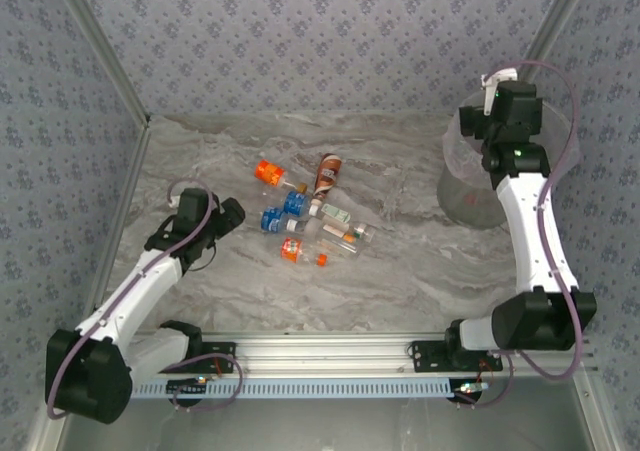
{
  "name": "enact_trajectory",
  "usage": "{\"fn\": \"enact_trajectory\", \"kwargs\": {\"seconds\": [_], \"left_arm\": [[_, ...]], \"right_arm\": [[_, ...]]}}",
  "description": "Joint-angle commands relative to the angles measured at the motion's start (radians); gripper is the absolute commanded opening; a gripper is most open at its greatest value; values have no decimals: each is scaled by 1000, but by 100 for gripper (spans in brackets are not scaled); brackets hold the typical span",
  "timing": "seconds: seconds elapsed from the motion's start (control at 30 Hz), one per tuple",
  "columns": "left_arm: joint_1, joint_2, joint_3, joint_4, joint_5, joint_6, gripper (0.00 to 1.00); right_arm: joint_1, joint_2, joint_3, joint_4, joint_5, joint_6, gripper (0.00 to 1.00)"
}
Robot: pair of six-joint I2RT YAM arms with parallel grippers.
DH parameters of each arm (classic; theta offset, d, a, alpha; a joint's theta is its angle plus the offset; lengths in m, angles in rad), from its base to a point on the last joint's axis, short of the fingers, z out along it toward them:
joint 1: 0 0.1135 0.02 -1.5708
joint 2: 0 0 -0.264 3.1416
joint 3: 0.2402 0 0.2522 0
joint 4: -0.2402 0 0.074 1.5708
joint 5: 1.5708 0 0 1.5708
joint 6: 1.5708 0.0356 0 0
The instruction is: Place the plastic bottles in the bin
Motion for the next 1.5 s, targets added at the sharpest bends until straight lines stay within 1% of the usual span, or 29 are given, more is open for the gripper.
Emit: {"fn": "enact_trajectory", "kwargs": {"seconds": [0.0,0.17,0.27,0.33,0.43,0.57,0.63,0.7,0.8,0.87,1.0,1.1,1.2,1.3,1.47], "left_arm": [[8,42,77,-40,14,56,99],[8,124,145,-71,61,124,99],[8,177,187,-102,78,112,99],[7,206,203,-113,91,64,99],[8,248,220,-117,115,-73,99],[8,309,249,-131,99,-228,100],[8,337,257,-133,95,-320,100],[8,367,259,-124,105,-407,100],[7,409,270,-111,133,-500,100],[4,435,284,-113,138,-549,99],[5,490,316,-134,136,-644,99],[0,549,361,-169,147,-702,99],[-6,613,409,-170,172,-718,99],[-12,662,447,-181,167,-735,100],[-33,699,458,-149,171,-787,99]], "right_arm": [[52,-90,-35,-21,-55,156,100],[79,-200,-145,14,-156,385,100],[80,-263,-223,50,-226,479,100],[81,-298,-266,69,-261,524,100],[89,-342,-343,84,-269,598,100],[97,-391,-413,106,-319,665,100],[102,-410,-451,145,-370,672,100],[104,-418,-492,188,-453,656,100],[116,-413,-514,233,-555,662,100],[134,-410,-516,244,-598,643,100],[193,-419,-521,252,-544,581,100],[215,-422,-522,244,-524,563,100],[227,-421,-519,242,-525,555,100],[234,-421,-512,230,-514,552,100],[239,-421,-509,202,-501,544,100]]}}
